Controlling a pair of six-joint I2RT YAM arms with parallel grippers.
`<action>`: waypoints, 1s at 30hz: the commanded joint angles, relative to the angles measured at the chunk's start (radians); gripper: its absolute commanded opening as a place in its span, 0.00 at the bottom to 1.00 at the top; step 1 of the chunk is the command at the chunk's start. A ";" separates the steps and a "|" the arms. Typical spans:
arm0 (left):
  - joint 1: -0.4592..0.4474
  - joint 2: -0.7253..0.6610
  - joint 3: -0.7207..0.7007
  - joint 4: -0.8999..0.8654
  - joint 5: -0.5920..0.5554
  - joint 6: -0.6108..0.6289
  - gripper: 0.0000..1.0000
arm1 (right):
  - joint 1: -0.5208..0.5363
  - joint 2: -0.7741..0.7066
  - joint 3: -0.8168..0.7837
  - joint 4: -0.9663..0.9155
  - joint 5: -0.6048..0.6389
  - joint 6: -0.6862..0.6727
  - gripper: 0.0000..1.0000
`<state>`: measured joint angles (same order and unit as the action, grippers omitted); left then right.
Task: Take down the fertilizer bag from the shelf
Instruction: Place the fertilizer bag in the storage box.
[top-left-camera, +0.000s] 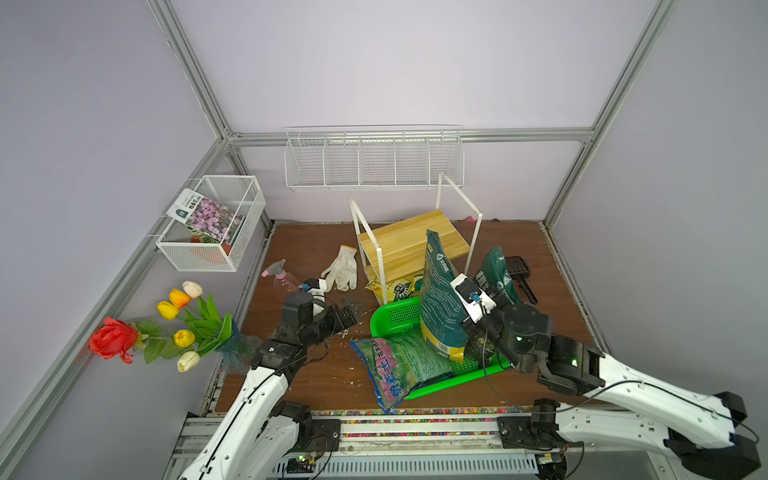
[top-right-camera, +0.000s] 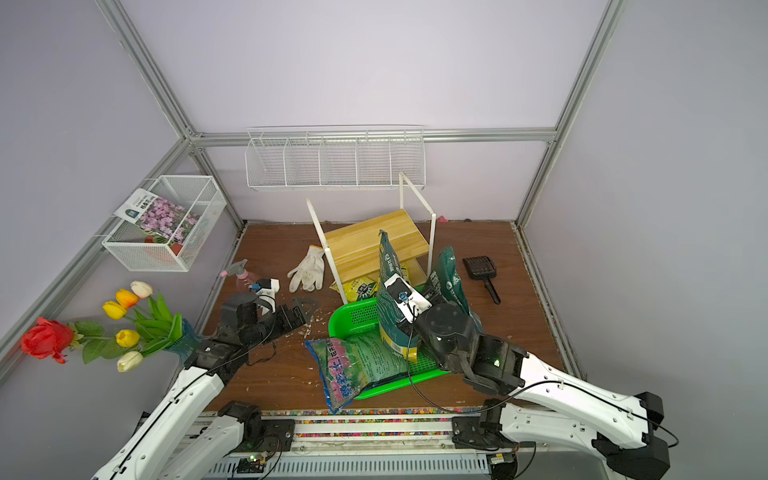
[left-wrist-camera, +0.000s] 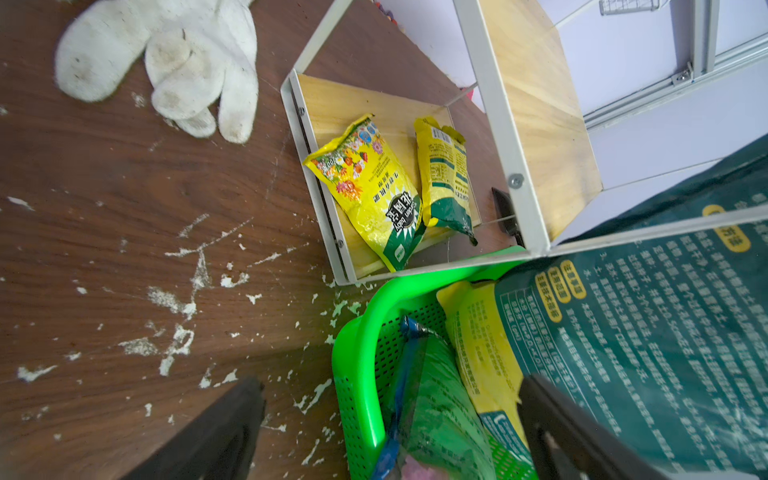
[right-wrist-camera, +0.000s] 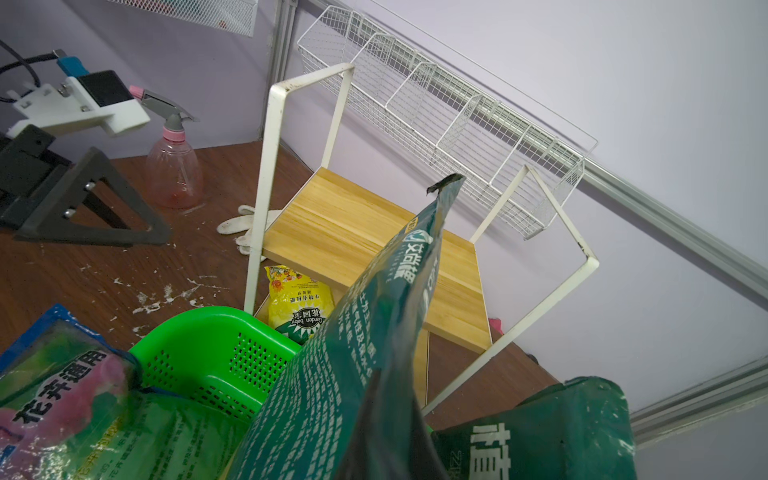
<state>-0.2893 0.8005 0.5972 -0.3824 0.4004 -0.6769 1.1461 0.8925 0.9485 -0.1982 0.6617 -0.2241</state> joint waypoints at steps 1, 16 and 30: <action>-0.004 0.012 0.068 -0.110 0.071 0.038 0.99 | 0.012 -0.004 -0.043 0.005 0.019 0.084 0.00; -0.005 -0.018 0.132 -0.543 0.118 0.138 0.91 | 0.012 -0.075 -0.097 -0.033 0.030 0.221 0.50; -0.017 -0.147 -0.054 -0.200 0.232 -0.153 0.84 | 0.012 -0.050 0.001 0.033 0.015 0.152 0.74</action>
<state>-0.2958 0.6533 0.5671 -0.6952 0.6086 -0.7643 1.1519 0.8440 0.9237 -0.2020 0.6796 -0.0563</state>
